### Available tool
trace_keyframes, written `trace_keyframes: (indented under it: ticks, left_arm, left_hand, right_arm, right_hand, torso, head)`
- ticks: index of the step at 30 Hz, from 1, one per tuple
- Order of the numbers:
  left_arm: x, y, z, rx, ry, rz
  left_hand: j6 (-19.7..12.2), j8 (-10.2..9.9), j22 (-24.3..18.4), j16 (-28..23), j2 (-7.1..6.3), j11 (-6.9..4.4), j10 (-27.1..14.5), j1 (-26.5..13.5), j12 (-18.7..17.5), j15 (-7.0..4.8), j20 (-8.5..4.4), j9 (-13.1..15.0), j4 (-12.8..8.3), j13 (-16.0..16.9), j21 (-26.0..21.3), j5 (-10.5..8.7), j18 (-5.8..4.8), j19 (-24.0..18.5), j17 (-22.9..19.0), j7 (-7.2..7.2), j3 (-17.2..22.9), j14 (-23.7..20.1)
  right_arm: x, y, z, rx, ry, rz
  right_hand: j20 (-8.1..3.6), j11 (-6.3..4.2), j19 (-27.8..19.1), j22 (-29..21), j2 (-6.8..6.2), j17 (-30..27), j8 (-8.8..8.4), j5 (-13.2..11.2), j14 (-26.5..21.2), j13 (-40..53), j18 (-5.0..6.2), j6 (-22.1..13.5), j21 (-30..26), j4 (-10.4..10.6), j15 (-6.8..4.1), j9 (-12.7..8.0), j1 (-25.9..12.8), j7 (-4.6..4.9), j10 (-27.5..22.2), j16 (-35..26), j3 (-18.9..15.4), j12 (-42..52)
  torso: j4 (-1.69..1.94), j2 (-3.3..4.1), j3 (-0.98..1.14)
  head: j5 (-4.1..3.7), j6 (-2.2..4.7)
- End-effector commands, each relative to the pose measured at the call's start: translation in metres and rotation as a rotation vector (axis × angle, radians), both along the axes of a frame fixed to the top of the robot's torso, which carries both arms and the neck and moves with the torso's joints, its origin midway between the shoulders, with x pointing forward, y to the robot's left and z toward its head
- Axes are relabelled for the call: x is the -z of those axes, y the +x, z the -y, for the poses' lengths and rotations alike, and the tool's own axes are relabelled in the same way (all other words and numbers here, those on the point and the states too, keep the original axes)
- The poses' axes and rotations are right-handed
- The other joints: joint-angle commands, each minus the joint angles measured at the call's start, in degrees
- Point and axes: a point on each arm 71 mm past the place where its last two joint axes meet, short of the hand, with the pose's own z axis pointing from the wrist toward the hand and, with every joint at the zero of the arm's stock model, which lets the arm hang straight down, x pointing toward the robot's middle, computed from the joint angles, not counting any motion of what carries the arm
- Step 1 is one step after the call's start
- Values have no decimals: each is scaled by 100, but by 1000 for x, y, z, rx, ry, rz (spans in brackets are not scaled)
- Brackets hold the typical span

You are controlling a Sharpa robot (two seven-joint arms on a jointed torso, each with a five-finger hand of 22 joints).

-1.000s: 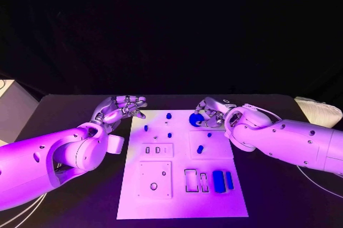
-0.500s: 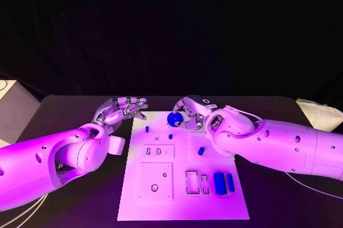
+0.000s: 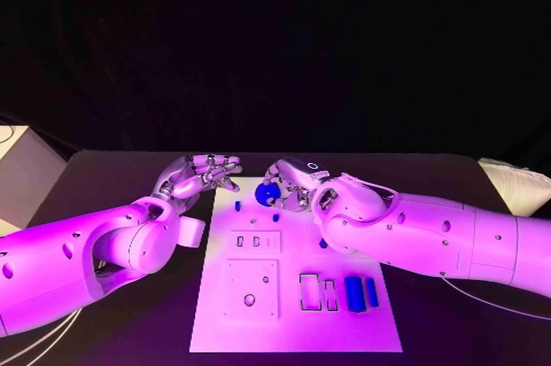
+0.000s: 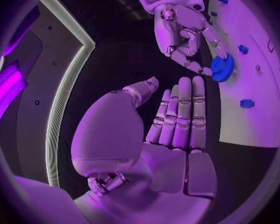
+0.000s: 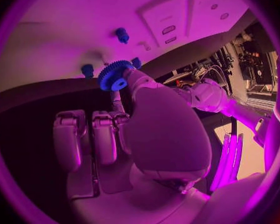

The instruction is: Assemble the parts on the task board

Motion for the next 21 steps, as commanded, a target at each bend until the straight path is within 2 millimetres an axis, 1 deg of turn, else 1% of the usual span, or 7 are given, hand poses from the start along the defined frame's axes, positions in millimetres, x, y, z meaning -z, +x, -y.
trace_keyframes:
  ticks: [1, 4, 5, 9, 14, 17, 21]
  left_arm:
    - [-1, 0, 2, 19, -12, 4]
    - [-1, 0, 2, 18, -12, 4]
    - [-1, 0, 2, 18, -12, 4]
    - [-1, 0, 2, 18, -12, 4]
    - [-1, 0, 2, 18, -12, 4]
    - [-1, 0, 2, 18, -12, 4]
    - [-1, 0, 2, 17, -11, 4]
  left_hand:
    - [-5, 30, 9, 37, 50, -4, -25, 23, 1, 2, 7, 7, -12, 3, 20, 17, 64, -44, -7, 12, 31, 6]
    - [-5, 30, 9, 37, 50, -4, -25, 23, 1, 2, 7, 7, -12, 3, 20, 17, 64, -44, -7, 12, 31, 6]
    - [-5, 30, 9, 37, 50, -4, -25, 23, 1, 2, 7, 7, -12, 3, 20, 17, 64, -44, -7, 12, 31, 6]
    - [-5, 30, 9, 37, 50, -4, -25, 23, 1, 2, 7, 7, -12, 3, 20, 17, 64, -44, -7, 12, 31, 6]
    - [-5, 30, 9, 37, 50, -4, -25, 23, 1, 2, 7, 7, -12, 3, 20, 17, 64, -44, -7, 12, 31, 6]
    - [-5, 30, 9, 37, 50, -4, -25, 23, 1, 2, 7, 7, -12, 3, 20, 17, 64, -44, -7, 12, 31, 6]
    - [-5, 30, 9, 37, 50, -4, -25, 23, 1, 2, 7, 7, -12, 3, 20, 17, 64, -44, -7, 12, 31, 6]
  right_arm:
    - [2, 1, -1, -3, -20, 10]
    - [4, 2, -2, 3, -29, 5]
    - [5, 3, -2, 6, -34, 2]
    - [8, 4, -2, 12, -48, -8]
    - [11, 6, -1, 27, -60, -9]
    - [12, 7, 1, 37, -67, -10]
    - [13, 8, 1, 42, -76, -14]
  right_hand:
    - [-49, -48, 474, 1292, 16, 1457, 123, -19, 575, 1505, -109, 157, 31, 7, -34, 29, -7, -112, 599, 21, 30, 20]
    - [-49, -48, 474, 1292, 16, 1457, 123, -19, 575, 1505, -109, 157, 31, 7, -34, 29, -7, -112, 599, 21, 30, 20]
    - [-49, -45, 475, 1294, 5, 1456, 116, -28, 575, 1505, -110, 142, 33, 1, -33, 25, -16, -106, 599, 21, 56, 20]
    - [-49, -45, 475, 1294, 5, 1456, 116, -28, 575, 1505, -110, 142, 33, 1, -33, 25, -16, -106, 599, 21, 56, 20]
    - [-48, -41, 475, 1294, -5, 1460, 113, -38, 576, 1505, -110, 135, 32, 2, -30, 23, -30, -103, 599, 22, 69, 20]
    - [-48, -41, 475, 1294, -5, 1460, 113, -38, 576, 1505, -110, 135, 32, 2, -30, 23, -30, -103, 599, 22, 69, 20]
    - [-48, -41, 475, 1294, -5, 1460, 113, -38, 576, 1505, -110, 135, 32, 2, -30, 23, -30, -103, 599, 22, 69, 20]
  torso:
    - [10, 5, 6]
    - [19, 15, -1]
    - [9, 13, 4]
    - [0, 7, 12]
    - [-3, 2, 15]
    - [5, 2, 12]
    - [4, 1, 10]
  head:
    - [10, -18]
    - [-1, -29]
    - [4, -43]
    - [16, -63]
    - [15, -70]
    - [10, -70]
    - [9, -72]
